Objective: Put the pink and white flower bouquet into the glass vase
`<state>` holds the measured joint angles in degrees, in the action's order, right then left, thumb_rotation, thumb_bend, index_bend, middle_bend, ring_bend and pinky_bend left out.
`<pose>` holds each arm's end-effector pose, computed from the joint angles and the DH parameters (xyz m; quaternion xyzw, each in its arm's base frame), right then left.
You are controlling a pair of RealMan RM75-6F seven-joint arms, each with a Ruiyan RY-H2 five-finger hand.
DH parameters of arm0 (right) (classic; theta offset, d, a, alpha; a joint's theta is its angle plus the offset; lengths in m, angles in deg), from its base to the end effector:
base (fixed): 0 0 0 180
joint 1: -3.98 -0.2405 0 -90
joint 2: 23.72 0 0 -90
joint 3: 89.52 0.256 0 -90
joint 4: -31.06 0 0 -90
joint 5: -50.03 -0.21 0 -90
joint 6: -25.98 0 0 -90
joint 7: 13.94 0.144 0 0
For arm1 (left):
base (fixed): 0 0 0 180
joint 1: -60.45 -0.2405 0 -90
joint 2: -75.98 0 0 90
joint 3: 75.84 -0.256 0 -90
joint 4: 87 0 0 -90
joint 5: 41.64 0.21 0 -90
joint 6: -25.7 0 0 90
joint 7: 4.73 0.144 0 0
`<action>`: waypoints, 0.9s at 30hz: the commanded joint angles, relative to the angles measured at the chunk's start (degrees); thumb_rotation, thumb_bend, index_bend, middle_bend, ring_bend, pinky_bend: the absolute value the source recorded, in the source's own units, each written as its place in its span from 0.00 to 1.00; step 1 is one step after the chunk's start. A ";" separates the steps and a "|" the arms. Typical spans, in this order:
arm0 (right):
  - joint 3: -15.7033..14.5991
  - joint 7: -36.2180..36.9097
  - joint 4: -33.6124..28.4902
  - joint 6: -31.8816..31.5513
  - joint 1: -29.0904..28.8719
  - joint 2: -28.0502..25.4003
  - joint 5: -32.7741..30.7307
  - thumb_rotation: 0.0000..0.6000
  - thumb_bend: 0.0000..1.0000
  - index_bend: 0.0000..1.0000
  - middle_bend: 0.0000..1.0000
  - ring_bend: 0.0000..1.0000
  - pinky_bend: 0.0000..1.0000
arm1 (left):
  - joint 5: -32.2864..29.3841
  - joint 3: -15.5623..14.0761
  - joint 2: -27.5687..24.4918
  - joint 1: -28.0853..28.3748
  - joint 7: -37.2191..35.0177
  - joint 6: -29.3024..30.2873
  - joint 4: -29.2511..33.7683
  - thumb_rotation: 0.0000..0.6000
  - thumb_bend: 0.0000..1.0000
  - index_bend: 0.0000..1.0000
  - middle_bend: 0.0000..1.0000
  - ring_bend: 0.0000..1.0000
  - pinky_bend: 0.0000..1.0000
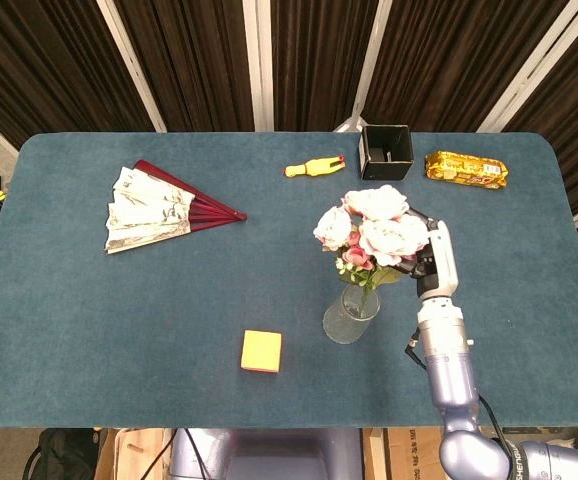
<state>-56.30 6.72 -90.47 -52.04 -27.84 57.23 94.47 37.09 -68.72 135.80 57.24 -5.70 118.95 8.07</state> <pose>-0.0852 -0.3157 0.1155 0.2134 -0.6744 0.6819 0.1862 -0.3316 0.1468 0.2148 -0.4876 -0.3779 -0.3833 0.6874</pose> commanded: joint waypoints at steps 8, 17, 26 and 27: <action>-2.04 0.49 2.05 1.98 0.57 1.93 2.12 1.00 0.27 0.66 0.51 0.51 0.14 | -0.06 0.03 -0.04 -0.07 -0.06 0.12 0.01 1.00 0.25 0.11 0.00 0.00 0.02; -4.41 4.58 4.06 7.73 1.90 1.12 7.20 1.00 0.08 0.40 0.30 0.29 0.02 | -0.16 0.07 -0.05 -0.09 -0.04 0.13 0.03 1.00 0.25 0.11 0.00 0.00 0.02; -6.37 11.72 3.19 14.41 5.02 -5.08 15.29 1.00 0.02 0.21 0.15 0.15 0.00 | -0.23 0.07 -0.09 -0.10 -0.02 0.10 0.09 1.00 0.25 0.11 0.00 0.00 0.02; -6.67 11.56 2.84 14.51 5.36 -5.80 15.92 1.00 0.02 0.18 0.13 0.12 0.00 | -0.20 0.06 -0.09 -0.11 -0.02 0.14 0.10 1.00 0.25 0.11 0.00 0.00 0.02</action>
<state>-62.32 17.94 -86.96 -38.25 -23.29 52.65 109.23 36.89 -68.65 135.71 57.13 -5.72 119.09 8.16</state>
